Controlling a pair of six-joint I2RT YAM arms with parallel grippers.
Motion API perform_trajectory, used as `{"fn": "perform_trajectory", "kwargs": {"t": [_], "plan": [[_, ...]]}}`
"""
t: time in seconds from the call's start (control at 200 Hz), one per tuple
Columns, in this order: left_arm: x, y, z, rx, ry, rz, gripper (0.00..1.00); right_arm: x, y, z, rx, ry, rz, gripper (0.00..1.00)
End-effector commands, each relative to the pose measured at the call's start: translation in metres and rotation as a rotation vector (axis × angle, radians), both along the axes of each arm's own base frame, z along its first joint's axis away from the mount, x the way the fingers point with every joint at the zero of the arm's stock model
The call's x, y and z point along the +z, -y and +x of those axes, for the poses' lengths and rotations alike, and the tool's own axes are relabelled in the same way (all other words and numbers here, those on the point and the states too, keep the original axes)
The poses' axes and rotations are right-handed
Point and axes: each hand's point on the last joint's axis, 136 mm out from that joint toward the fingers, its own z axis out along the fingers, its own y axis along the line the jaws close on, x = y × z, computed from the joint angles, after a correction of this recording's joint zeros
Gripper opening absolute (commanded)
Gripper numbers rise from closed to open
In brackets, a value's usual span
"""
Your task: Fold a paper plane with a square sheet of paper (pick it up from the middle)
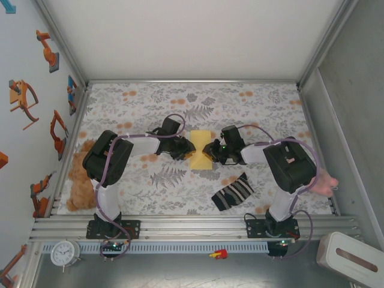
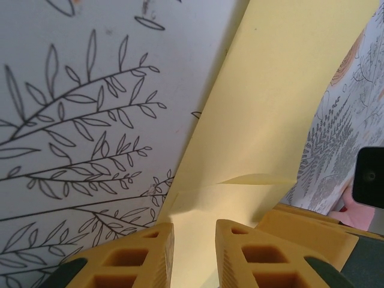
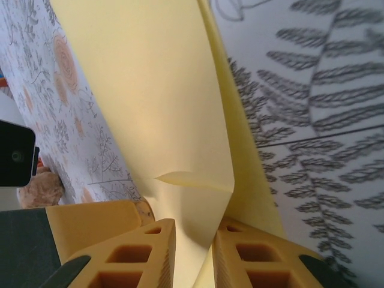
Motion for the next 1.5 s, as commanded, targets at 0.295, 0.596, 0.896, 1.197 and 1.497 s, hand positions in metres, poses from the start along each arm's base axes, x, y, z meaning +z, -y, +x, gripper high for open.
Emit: {"fn": "perform_trajectory", "kwargs": {"t": [0.295, 0.596, 0.896, 1.197, 1.497], "plan": [[-0.021, -0.016, -0.008, 0.037, -0.061, 0.049, 0.27, 0.001, -0.018, -0.007, 0.044, 0.038, 0.037, 0.19], [0.031, -0.008, 0.015, 0.071, 0.081, -0.135, 0.35, 0.015, -0.020, 0.003, 0.044, 0.118, 0.046, 0.01], [0.076, -0.034, 0.019, 0.133, 0.235, -0.320, 0.52, 0.086, -0.025, 0.019, 0.073, 0.320, 0.097, 0.00], [0.150, -0.034, 0.001, 0.071, 0.444, -0.508, 0.86, 0.164, -0.040, 0.021, 0.163, 0.464, 0.259, 0.00], [0.171, -0.011, -0.010, -0.037, 0.477, -0.521, 0.85, 0.200, -0.047, 0.019, 0.195, 0.502, 0.378, 0.00]]}}
